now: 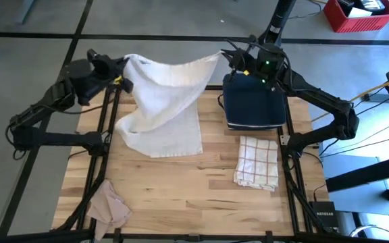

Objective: Fold towel
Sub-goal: Fold the white plaid towel

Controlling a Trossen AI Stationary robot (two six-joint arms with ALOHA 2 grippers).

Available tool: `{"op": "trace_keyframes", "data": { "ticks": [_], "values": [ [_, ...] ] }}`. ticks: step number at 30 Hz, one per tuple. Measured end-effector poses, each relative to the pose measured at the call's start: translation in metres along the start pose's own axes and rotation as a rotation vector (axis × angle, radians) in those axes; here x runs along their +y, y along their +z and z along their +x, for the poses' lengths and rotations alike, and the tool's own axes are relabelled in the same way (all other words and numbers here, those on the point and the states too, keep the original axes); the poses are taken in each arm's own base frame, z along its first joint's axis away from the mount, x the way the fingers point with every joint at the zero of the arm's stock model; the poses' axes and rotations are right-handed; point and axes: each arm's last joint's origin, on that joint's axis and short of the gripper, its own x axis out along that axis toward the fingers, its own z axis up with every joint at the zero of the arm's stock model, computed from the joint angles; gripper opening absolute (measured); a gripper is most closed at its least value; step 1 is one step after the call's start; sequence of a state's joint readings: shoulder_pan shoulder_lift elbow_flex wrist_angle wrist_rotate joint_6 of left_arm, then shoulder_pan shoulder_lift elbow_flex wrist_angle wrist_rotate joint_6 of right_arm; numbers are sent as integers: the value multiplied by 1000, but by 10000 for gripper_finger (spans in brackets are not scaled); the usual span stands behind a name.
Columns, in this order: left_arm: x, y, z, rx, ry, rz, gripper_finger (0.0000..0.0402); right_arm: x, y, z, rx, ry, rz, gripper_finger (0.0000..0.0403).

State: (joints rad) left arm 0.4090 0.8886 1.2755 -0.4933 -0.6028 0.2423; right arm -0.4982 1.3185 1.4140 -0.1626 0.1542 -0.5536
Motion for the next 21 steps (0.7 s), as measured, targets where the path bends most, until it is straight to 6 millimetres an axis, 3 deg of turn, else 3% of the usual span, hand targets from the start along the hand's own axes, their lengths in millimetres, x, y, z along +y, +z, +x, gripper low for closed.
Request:
{"op": "trace_keyframes", "data": {
  "ticks": [5,12,21],
  "values": [
    [5,15,-20,-149,-243,-132,0,-4,41,-25,-47,73,40,2],
    [14,40,-49,-313,-565,-222,0,-8,99,-77,-165,191,46,2],
    [-2,43,-65,-273,-988,-346,0,29,117,-119,-103,512,100,1]
  ]
}}
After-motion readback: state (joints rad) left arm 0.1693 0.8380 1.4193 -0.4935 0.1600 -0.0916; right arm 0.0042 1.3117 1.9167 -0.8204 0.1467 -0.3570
